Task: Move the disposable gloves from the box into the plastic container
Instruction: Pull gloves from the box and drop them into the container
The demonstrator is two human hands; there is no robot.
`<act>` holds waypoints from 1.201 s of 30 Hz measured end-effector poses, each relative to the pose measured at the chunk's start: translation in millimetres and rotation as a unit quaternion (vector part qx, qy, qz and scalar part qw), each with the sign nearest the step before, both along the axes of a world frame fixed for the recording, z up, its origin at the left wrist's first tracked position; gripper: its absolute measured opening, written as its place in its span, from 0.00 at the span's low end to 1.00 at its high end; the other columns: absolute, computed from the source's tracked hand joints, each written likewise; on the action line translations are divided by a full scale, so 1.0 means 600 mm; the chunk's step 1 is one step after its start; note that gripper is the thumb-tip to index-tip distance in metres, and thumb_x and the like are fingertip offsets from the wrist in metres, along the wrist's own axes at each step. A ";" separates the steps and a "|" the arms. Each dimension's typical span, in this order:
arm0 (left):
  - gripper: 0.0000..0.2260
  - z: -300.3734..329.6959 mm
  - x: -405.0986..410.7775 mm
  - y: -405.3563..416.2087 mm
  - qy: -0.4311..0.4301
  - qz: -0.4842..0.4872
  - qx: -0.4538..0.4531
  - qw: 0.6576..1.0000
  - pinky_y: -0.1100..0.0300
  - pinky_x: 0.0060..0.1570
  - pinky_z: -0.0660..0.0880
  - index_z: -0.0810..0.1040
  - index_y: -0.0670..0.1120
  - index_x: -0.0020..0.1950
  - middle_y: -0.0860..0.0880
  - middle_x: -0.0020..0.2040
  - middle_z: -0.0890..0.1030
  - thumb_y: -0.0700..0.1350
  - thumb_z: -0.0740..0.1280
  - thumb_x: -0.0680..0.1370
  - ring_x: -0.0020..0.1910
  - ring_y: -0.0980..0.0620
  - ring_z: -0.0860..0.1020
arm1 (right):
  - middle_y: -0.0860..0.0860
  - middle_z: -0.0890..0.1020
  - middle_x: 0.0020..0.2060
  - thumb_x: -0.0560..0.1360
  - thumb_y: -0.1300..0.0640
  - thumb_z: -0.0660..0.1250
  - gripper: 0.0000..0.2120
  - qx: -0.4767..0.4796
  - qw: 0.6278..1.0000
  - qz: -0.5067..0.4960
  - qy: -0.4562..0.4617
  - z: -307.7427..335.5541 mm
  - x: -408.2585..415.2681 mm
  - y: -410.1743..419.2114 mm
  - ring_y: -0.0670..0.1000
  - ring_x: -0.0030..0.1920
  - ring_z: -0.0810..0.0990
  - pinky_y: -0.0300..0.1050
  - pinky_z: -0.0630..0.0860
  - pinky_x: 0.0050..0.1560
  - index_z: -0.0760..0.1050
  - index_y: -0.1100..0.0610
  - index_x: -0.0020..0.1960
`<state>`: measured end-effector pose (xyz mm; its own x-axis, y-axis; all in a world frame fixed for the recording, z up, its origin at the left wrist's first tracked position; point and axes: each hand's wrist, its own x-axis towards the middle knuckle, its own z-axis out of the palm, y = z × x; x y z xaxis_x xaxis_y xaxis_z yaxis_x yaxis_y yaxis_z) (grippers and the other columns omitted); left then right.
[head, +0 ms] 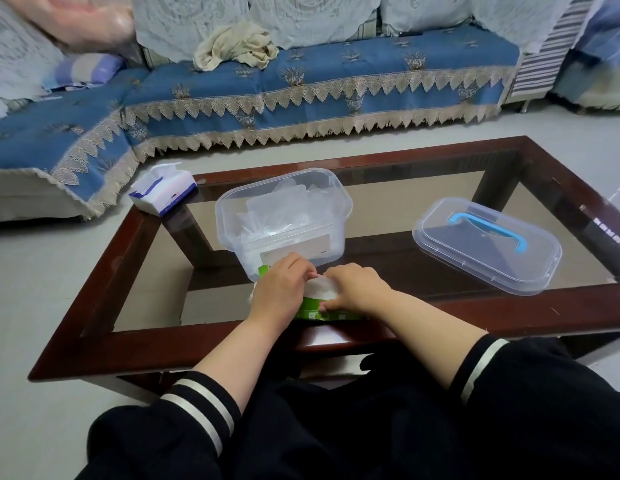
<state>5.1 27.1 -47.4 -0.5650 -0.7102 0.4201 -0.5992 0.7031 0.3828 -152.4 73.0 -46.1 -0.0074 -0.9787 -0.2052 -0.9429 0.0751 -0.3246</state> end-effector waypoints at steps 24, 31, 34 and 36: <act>0.07 0.011 -0.003 0.004 0.176 0.038 0.111 0.977 0.70 0.44 0.71 0.82 0.42 0.39 0.53 0.38 0.81 0.31 0.69 0.73 0.42 0.60 0.77 | 0.52 0.78 0.56 0.69 0.39 0.71 0.25 0.010 1.000 0.007 -0.006 0.004 -0.004 -0.002 0.55 0.60 0.72 0.51 0.66 0.54 0.71 0.54 0.58; 0.03 0.201 -0.026 -0.014 0.313 0.033 0.038 0.948 0.74 0.42 0.69 0.81 0.46 0.50 0.57 0.41 0.79 0.41 0.68 0.77 0.40 0.69 0.75 | 0.49 0.75 0.62 0.69 0.38 0.70 0.31 0.009 1.000 0.015 -0.007 -0.007 -0.002 -0.003 0.54 0.64 0.68 0.51 0.63 0.62 0.69 0.46 0.68; 0.07 0.261 -0.020 -0.057 0.285 0.032 -0.040 0.957 0.70 0.44 0.73 0.82 0.44 0.52 0.53 0.44 0.80 0.46 0.68 0.78 0.42 0.65 0.75 | 0.49 0.74 0.64 0.69 0.37 0.70 0.33 0.010 1.000 0.023 0.005 -0.004 -0.002 -0.004 0.54 0.66 0.68 0.52 0.63 0.64 0.67 0.47 0.70; 0.09 0.273 -0.011 -0.081 0.293 0.054 -0.125 0.946 0.70 0.44 0.72 0.82 0.43 0.52 0.51 0.44 0.80 0.47 0.67 0.78 0.43 0.60 0.75 | 0.50 0.74 0.64 0.69 0.37 0.70 0.33 0.011 1.000 0.025 0.002 -0.007 -0.002 -0.001 0.54 0.66 0.68 0.52 0.63 0.64 0.67 0.47 0.70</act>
<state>-1.3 -21.3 116.7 -0.1121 -0.5878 0.8012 -0.4097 0.7619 0.5016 -153.5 72.3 -50.5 0.0409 -0.9733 -0.2260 -0.9472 0.0343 -0.3189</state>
